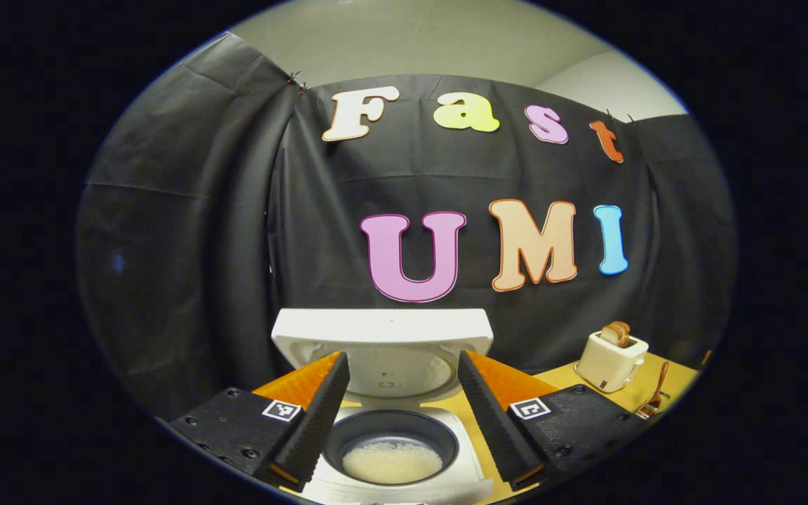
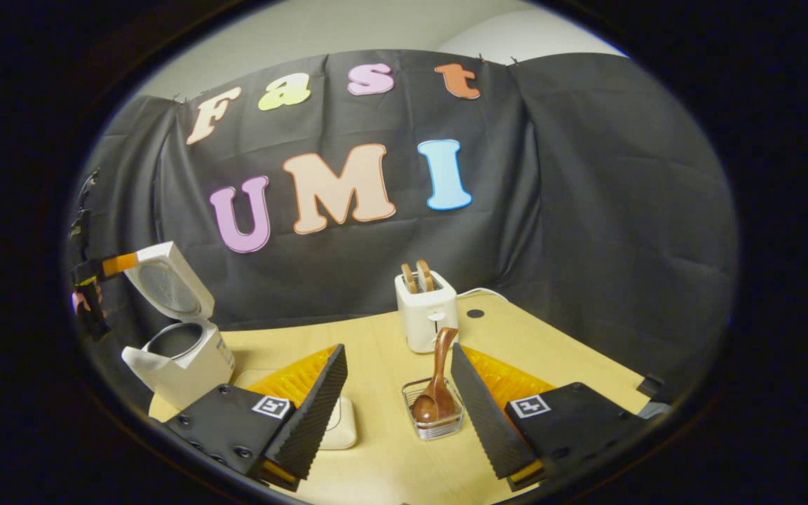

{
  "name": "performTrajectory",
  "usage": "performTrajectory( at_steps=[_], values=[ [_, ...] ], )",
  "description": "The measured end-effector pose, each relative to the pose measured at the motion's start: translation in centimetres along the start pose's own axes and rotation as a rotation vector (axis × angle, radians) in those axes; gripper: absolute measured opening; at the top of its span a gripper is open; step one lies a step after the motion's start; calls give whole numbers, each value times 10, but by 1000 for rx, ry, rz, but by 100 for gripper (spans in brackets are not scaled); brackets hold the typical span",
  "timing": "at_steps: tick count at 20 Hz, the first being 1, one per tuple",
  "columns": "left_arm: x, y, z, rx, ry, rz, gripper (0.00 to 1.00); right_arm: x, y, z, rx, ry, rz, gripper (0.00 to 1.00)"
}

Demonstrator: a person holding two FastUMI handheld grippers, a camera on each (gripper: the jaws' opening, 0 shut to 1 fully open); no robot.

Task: Close the left gripper, press the button to open the rice cooker; take a wooden spoon from the chopstick holder with the right hand, scoop a spoonful of rice and pour it into the rice cooker, then put the wooden spoon back into the chopstick holder.

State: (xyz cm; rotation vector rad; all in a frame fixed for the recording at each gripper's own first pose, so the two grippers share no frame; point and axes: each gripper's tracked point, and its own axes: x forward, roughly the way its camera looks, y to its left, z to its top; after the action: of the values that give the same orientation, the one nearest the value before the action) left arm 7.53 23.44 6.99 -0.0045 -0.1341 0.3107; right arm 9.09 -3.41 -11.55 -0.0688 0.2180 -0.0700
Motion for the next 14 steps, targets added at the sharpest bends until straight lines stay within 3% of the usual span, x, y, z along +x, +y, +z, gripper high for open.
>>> performTrajectory(
  at_steps=[4,11,12,14],
  values=[
    [-27,-5,-24,-83,54,51,92,32,-13,-7,-10,23,40,94],
    [-82,20,-50,-50,133,230,92,98,-32,-36,-11,122,113,94],
    [-89,22,-53,-42,144,253,93,106,-34,-43,-9,143,119,99],
    [-104,22,-56,-33,159,290,94,123,-38,-56,-4,183,133,94]
  ],
)
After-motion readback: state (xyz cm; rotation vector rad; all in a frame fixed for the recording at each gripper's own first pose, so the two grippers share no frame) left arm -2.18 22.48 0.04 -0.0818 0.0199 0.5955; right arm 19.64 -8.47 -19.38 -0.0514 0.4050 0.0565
